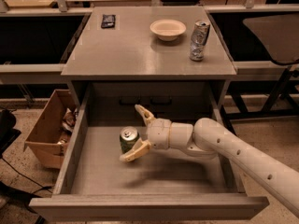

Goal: Place green can into top drawer

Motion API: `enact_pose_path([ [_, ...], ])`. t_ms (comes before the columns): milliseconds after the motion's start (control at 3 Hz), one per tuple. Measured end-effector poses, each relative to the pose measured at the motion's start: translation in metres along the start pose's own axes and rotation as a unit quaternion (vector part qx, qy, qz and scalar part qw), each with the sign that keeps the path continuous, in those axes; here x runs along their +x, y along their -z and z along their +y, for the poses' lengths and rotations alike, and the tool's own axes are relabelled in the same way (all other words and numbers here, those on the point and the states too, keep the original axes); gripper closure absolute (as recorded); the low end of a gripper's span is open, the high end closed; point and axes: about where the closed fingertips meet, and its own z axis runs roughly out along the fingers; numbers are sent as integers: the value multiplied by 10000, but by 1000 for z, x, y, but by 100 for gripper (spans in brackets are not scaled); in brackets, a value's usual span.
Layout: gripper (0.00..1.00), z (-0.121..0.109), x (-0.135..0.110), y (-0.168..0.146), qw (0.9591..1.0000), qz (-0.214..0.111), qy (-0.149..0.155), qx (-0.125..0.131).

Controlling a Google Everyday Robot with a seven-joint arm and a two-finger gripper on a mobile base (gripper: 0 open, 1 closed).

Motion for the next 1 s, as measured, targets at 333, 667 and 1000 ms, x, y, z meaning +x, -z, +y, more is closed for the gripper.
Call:
enact_pose_path([
  [333, 0, 6, -13, 1, 9989, 24, 259, -387],
  [667, 0, -6, -53, 38, 9936, 216, 845, -719],
  [1000, 0, -17, -101, 102, 9877, 446, 1266, -806],
])
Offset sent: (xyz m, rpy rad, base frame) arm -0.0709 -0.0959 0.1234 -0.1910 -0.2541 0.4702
